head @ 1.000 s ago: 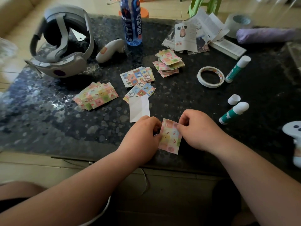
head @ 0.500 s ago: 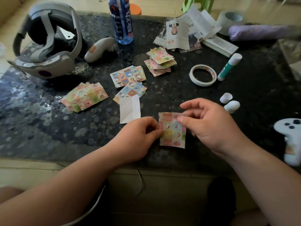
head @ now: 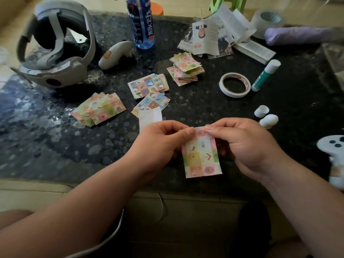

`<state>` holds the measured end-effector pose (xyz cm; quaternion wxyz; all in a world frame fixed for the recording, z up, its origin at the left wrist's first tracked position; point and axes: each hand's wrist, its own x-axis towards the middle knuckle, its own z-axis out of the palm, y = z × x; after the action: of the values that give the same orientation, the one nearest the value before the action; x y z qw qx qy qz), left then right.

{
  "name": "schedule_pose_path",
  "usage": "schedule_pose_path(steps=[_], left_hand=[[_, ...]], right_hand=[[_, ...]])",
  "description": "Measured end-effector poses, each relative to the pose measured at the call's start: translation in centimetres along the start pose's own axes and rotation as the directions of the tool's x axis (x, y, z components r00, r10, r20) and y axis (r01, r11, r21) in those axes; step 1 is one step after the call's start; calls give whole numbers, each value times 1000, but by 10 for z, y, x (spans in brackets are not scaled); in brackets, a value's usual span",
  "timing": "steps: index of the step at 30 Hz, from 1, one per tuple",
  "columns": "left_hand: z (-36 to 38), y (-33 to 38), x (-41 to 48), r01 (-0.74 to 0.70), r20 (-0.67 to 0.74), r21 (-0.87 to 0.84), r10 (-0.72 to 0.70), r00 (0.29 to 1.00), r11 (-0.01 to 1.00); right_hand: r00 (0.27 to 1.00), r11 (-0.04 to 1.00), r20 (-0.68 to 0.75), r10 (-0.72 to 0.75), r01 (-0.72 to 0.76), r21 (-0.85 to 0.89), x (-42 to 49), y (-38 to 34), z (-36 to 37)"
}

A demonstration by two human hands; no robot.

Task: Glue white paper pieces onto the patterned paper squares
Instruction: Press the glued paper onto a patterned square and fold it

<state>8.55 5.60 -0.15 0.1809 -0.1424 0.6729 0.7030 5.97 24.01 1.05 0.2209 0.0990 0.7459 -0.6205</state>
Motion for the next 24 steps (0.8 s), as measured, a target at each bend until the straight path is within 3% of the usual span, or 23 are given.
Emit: schedule_pose_path(steps=[12,18,21,24], left_hand=[[-2,1,-2,13,-55,-22,-14,998,1000],[-6,3,0,81,-57,127,-74,996,989],[-5,4,0,62,-31,-1,-62,998,998],[-5,6,1,-35,-17,-195,32,999,980]], right_hand=[[998,1000,57,22,-21,-10,-2,-5,6],[997,997,34,-69,70,-44,2,-3,0],[987,977,-3,-162,160,-141,2,-2,-1],[992,992,13,-128,128,-21,-1,-4,1]])
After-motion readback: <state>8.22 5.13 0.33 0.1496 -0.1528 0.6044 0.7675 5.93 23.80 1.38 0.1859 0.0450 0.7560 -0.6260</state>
